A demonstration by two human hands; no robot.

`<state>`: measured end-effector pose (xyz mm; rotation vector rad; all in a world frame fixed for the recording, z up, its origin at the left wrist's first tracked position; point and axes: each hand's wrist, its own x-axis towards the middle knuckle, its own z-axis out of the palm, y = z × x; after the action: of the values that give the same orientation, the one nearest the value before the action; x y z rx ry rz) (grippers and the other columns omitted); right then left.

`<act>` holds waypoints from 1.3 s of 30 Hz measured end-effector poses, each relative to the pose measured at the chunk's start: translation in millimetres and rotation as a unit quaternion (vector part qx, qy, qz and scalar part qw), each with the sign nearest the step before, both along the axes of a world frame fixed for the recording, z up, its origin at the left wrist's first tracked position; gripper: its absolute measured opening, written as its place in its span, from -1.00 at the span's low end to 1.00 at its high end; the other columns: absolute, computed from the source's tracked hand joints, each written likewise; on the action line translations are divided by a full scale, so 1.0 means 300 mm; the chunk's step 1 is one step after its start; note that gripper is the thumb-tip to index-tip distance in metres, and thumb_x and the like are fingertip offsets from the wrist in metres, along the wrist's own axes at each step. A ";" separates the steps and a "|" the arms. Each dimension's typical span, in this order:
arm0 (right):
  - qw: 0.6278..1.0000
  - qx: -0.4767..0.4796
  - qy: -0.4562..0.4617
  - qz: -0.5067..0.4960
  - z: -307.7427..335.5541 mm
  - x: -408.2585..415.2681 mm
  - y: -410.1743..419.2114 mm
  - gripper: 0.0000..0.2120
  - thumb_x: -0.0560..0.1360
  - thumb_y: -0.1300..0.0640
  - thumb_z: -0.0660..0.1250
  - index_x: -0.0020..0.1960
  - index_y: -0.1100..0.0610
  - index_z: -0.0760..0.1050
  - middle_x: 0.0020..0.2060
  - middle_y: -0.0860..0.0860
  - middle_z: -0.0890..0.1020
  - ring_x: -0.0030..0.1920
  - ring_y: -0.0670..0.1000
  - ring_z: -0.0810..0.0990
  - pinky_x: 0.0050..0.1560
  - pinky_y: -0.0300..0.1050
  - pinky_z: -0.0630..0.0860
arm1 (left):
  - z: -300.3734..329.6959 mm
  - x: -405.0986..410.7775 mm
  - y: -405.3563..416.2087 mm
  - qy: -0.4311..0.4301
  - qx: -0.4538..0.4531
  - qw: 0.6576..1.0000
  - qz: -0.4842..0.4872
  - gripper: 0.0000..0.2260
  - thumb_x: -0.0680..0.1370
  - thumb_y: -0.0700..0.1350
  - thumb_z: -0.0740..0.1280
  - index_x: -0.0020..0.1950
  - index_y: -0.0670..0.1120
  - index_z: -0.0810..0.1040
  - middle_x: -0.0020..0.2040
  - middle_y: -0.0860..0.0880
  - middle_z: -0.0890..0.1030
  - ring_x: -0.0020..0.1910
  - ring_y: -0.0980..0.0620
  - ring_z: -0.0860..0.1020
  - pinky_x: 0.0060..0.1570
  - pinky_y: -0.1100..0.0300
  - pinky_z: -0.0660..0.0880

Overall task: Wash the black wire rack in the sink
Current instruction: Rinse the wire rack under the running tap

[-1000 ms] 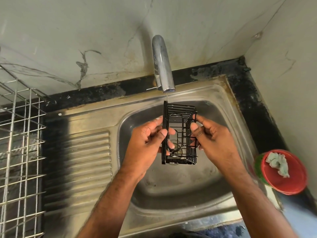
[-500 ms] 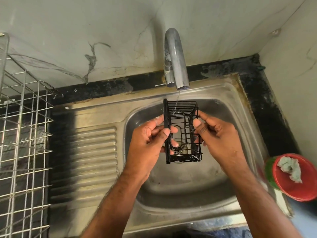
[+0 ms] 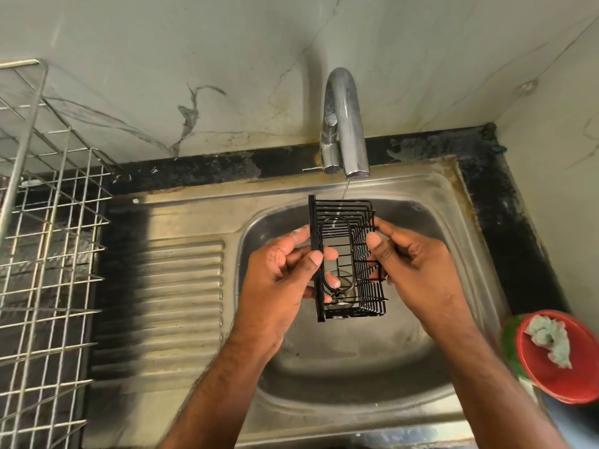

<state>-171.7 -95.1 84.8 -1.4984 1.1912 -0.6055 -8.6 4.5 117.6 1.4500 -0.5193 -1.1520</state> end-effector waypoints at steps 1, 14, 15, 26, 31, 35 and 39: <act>1.000 -0.004 -0.001 0.001 0.002 -0.002 -0.004 -0.59 0.43 -0.28 0.37 0.25 -0.23 0.60 0.05 -0.21 0.73 -0.02 -0.11 0.74 0.09 0.14 0.67 | 0.003 -0.004 0.001 -0.001 -0.001 1.000 0.001 -0.67 0.62 -0.32 0.30 0.23 0.08 0.57 -0.02 -0.09 0.75 -0.30 -0.03 0.68 -0.32 0.11 0.63; 0.997 -0.054 0.026 0.051 0.071 -0.047 -0.008 -0.75 0.64 -0.06 0.26 0.25 -0.30 0.58 0.01 -0.29 0.72 0.08 -0.21 0.69 0.18 0.05 0.64 | 0.061 -0.081 0.038 -0.016 -0.001 1.000 0.009 -0.65 0.63 -0.35 0.26 0.36 -0.04 0.53 0.00 -0.10 0.74 -0.25 -0.02 0.70 -0.26 0.05 0.67; 0.997 -0.053 0.023 0.053 0.078 -0.050 -0.004 -0.76 0.65 -0.07 0.23 0.22 -0.34 0.57 0.00 -0.29 0.72 0.07 -0.20 0.69 0.18 0.06 0.64 | 0.067 -0.091 0.043 -0.016 -0.003 1.000 0.011 -0.64 0.63 -0.35 0.26 0.37 -0.06 0.52 0.01 -0.10 0.74 -0.23 -0.02 0.70 -0.25 0.05 0.67; 0.990 -0.074 -0.006 0.120 0.066 -0.028 -0.010 -0.54 0.61 -0.28 0.14 0.41 -0.14 0.51 0.24 -0.19 0.65 0.27 -0.14 0.60 0.31 0.08 0.55 | 0.080 -0.150 0.070 0.015 -0.022 0.997 0.074 -0.69 0.65 -0.31 0.24 0.33 -0.05 0.54 0.05 -0.09 0.74 -0.10 -0.09 0.73 -0.06 -0.01 0.66; 0.992 -0.073 -0.018 0.098 0.036 -0.021 -0.062 -0.50 0.52 -0.30 0.22 0.36 -0.10 0.56 0.19 -0.15 0.69 0.24 -0.11 0.64 0.34 0.14 0.53 | 0.074 -0.181 0.077 0.074 -0.025 0.993 0.093 -0.73 0.65 -0.31 0.24 0.30 -0.10 0.54 0.06 -0.12 0.74 -0.04 -0.10 0.71 -0.16 0.15 0.64; 0.993 -0.078 -0.019 0.089 0.043 -0.015 -0.083 -0.67 0.59 -0.11 0.27 0.29 -0.09 0.62 0.13 -0.14 0.71 0.21 -0.11 0.65 0.34 0.12 0.53 | 0.057 -0.184 0.076 0.098 -0.022 0.988 0.114 -0.73 0.63 -0.31 0.28 0.32 -0.13 0.51 0.06 -0.20 0.72 -0.04 -0.15 0.68 -0.11 0.06 0.65; 0.992 -0.079 0.010 0.102 0.068 -0.009 -0.115 -0.80 0.66 0.13 0.29 0.12 0.11 0.68 0.08 -0.27 0.67 0.17 -0.16 0.64 0.31 0.06 0.54 | 0.074 -0.179 0.056 0.152 -0.032 0.982 0.109 -0.82 0.64 -0.28 0.25 0.21 -0.13 0.53 0.01 -0.20 0.73 -0.05 -0.17 0.73 -0.11 0.04 0.67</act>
<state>-174.4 -129.7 105.3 -1.7382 1.0075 -0.5567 -62.4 21.3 139.9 1.2132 -0.1778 -1.1417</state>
